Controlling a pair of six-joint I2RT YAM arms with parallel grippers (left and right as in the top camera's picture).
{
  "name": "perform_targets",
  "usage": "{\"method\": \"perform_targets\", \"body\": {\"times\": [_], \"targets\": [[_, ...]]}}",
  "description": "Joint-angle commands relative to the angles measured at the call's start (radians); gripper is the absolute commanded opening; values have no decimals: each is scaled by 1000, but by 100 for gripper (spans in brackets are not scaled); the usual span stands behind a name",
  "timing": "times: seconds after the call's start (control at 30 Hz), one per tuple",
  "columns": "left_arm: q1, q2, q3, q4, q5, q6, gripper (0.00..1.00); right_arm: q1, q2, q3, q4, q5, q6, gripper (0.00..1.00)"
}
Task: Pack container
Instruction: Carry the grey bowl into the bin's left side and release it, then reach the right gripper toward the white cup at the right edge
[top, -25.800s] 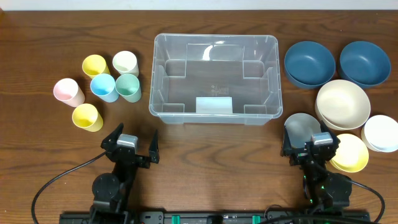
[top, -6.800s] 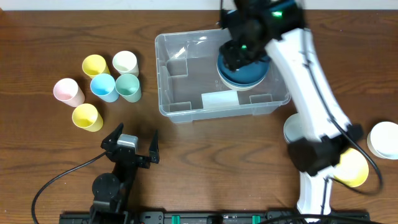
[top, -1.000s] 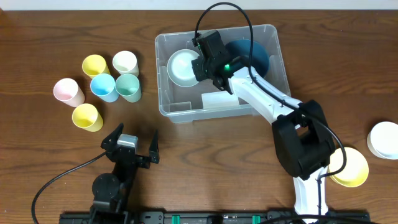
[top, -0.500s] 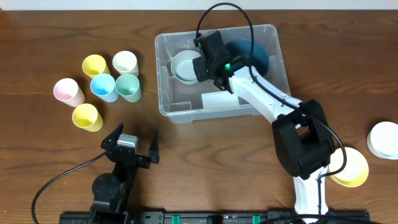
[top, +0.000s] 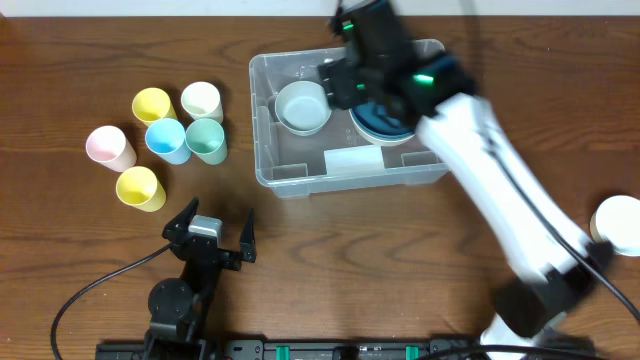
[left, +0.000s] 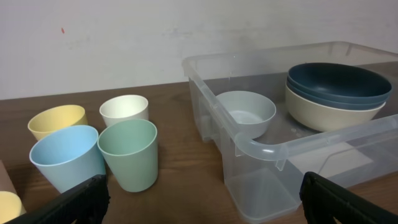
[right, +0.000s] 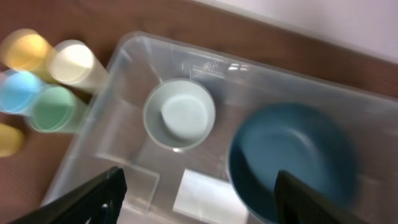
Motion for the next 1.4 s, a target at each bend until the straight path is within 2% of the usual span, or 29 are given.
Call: {"method": "perform_targets", "body": {"times": [0.0,0.3,0.57,0.77,0.9,1.0,1.17,1.3,1.37], "targets": [[6,-6,-17,-34,8,9,98,-77,-101,14,-105,60,61,78],[6,-6,-17,-34,8,9,98,-433,-172,10,-483,55,146,83],[6,-6,-17,-34,8,9,98,-789,-172,-79,-545,-33,158,86],[6,-6,-17,-34,8,9,98,-1014,-172,-259,-477,-32,150,85],[6,-6,-17,-34,8,9,98,-1098,-172,-407,-373,-52,60,83],[6,-6,-17,-34,8,9,98,-1126,-172,-515,-269,-88,3,83],[6,-6,-17,-34,8,10,98,-1158,-172,-652,-115,-85,3,81],[6,-6,-17,-34,8,10,98,-1177,-172,-717,-13,-85,-21,81],[6,-6,-17,-34,8,9,98,-1186,-172,-730,27,-86,-22,77]]}}
